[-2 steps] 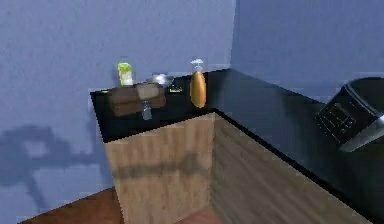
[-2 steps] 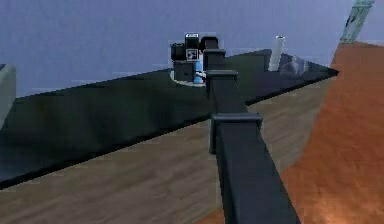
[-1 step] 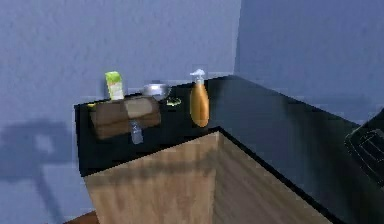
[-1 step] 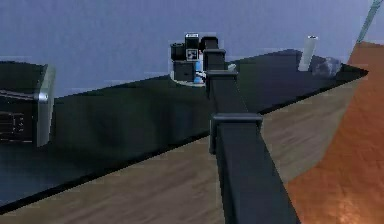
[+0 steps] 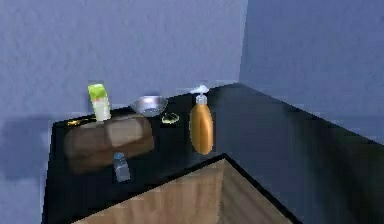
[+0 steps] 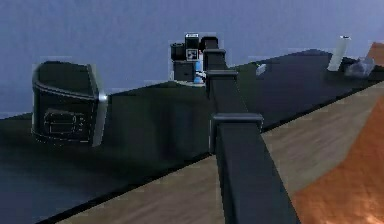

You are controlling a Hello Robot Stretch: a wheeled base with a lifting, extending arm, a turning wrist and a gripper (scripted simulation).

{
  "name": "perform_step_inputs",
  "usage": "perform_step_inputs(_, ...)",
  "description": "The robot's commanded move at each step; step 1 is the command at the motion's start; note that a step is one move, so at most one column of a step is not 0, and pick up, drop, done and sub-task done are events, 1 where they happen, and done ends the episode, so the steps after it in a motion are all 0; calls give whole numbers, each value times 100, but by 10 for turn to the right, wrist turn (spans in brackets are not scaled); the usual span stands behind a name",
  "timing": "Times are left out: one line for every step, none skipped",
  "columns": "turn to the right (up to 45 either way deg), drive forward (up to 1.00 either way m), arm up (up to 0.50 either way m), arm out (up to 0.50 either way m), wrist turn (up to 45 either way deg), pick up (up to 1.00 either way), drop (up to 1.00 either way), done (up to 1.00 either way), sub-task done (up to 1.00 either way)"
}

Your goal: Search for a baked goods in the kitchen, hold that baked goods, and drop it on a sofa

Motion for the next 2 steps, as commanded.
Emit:
perform_step_inputs(-450,0,0,0,0,0,0,0,0)
perform_step_inputs(-450,0,0,0,0,0,0,0,0)
